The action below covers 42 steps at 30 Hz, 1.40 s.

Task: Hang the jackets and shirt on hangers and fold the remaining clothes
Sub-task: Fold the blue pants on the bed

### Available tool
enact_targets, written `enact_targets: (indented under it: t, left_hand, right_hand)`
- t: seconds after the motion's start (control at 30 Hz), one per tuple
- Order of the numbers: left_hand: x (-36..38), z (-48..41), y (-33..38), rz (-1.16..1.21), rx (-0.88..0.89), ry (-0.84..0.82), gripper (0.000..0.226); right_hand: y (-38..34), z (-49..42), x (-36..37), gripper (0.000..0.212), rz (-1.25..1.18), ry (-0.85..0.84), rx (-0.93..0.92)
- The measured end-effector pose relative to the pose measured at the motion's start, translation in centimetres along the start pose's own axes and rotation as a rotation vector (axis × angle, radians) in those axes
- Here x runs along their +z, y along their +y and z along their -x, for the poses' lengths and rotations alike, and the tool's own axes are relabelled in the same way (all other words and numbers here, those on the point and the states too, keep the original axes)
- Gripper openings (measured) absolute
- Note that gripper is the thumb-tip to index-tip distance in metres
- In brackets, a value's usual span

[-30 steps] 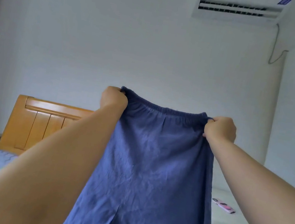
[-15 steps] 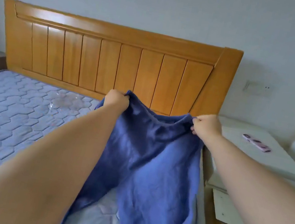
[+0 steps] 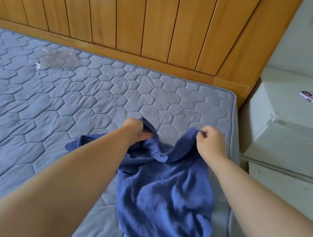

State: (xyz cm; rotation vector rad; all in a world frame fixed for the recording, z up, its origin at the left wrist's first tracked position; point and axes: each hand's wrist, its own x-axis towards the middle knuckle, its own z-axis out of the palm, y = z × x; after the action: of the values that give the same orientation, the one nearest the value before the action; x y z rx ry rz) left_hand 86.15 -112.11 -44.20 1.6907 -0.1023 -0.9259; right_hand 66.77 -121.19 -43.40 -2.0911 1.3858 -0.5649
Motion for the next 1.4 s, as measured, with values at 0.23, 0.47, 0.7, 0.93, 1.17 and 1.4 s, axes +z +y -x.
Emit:
enact_targets:
  t: [0.23, 0.47, 0.7, 0.93, 1.17, 1.4]
  left_hand:
    - [0.5, 4.5, -4.4, -0.592, 0.569, -0.189, 0.076]
    - [-1.3, 8.5, -22.6, -1.307, 0.706, -0.158, 0.064]
    - [-1.8, 12.5, -25.4, -1.389, 0.709, -0.138, 0.063]
    - [-1.0, 15.2, -25.9, -1.524, 0.636, -0.071, 0.059]
    - [0.9, 17.4, -27.3, -1.560, 0.523, 0.072, 0.060]
    - [3.3, 22.4, -30.1, -1.221, 0.236, 0.232, 0.072]
  right_hand:
    - [1.9, 2.7, 2.2, 0.073, -0.238, -0.120, -0.005]
    - [11.3, 13.8, 6.7, 0.065, 0.259, -0.251, 0.033]
    - [12.5, 19.6, 5.9, 0.071, 0.079, -0.285, 0.119]
    - [12.4, 21.2, 4.5, 0.083, 0.121, -0.363, 0.091]
    - [14.4, 20.6, 2.9, 0.089, 0.338, -0.575, -0.112]
    - [17.7, 19.4, 1.2, 0.083, 0.596, -0.699, -0.370]
